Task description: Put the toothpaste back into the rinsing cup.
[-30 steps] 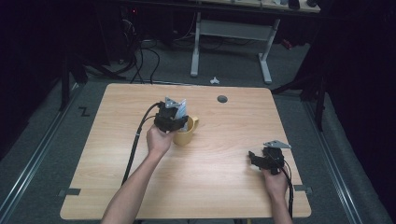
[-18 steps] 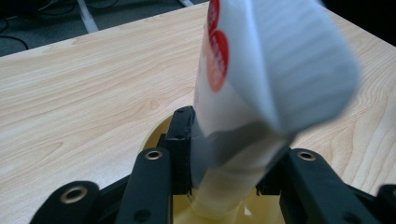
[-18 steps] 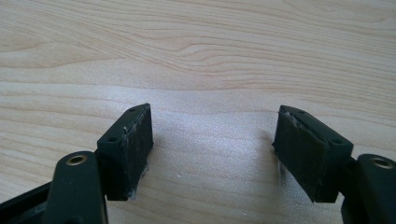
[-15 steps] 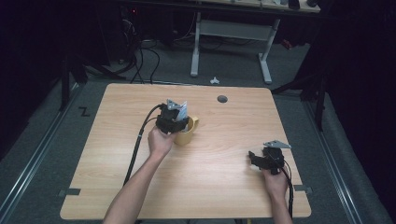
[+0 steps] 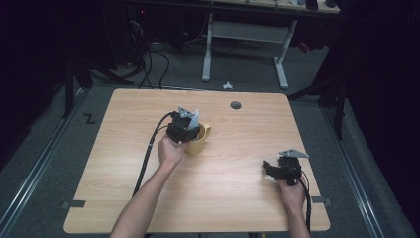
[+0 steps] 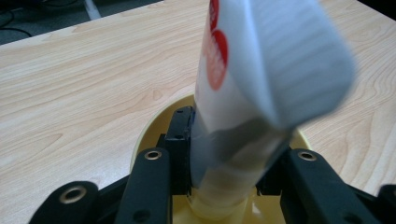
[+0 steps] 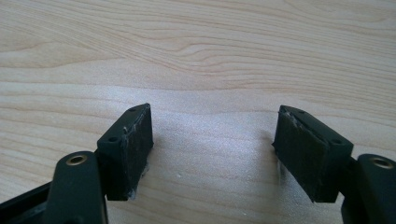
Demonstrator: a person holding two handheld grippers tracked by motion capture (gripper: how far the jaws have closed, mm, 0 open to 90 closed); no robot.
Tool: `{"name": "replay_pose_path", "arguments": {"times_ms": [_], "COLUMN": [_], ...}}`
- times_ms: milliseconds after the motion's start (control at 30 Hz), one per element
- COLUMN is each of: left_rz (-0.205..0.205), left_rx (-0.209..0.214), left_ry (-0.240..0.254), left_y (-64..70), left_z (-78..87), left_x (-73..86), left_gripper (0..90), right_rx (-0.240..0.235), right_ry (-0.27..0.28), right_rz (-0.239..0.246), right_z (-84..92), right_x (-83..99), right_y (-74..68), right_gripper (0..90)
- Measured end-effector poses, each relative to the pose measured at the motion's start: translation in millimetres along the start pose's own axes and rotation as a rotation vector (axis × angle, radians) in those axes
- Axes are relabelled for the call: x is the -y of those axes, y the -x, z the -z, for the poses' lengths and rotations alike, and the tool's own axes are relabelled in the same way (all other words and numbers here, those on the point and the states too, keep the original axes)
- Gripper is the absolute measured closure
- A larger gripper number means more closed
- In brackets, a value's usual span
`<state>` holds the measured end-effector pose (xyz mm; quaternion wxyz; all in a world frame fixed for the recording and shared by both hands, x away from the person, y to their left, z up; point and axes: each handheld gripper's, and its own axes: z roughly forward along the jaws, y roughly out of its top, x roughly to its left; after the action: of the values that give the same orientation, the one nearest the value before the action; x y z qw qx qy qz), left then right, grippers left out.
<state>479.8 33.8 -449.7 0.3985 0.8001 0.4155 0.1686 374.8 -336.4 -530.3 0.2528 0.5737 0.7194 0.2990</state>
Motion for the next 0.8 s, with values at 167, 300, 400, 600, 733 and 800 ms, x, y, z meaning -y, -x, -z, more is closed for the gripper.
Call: {"name": "replay_pose_path", "arguments": {"times_ms": [167, 300, 400, 600, 733, 800], "left_rz": [-0.012, -0.013, -0.014, -0.018, -0.024, -0.023], "left_rx": [-0.004, -0.006, -0.007, -0.006, -0.002, -0.001], "left_ry": [-0.017, -0.022, -0.02, -0.041, -0.039, -0.037], "left_y": [0.1, 0.7, 1.9, 1.4, 2.0, 2.5], "left_z": [-2.7, -4.2, -4.7, -8.2, -7.5, -7.6], "left_x": [1.2, 1.8, 1.9, 3.5, 3.4, 3.4], "left_gripper": [64.7, 64.5, 64.3, 63.8, 63.6, 63.2], "right_rx": [0.0, -0.001, -0.001, -0.001, -0.001, -0.001], "right_ry": [0.0, 0.001, 0.001, 0.001, 0.001, 0.002], "right_rz": [0.0, 0.0, 0.0, 0.0, 0.0, 0.0], "right_z": [0.1, 0.0, 0.0, 0.0, 0.0, 0.0], "right_x": [0.1, 0.1, 0.1, 0.1, 0.1, 0.1], "right_y": [0.0, 0.0, 0.0, 0.0, 0.0, 0.0], "right_gripper": [28.3, 28.3, 28.3, 28.3, 28.3, 28.3]}}
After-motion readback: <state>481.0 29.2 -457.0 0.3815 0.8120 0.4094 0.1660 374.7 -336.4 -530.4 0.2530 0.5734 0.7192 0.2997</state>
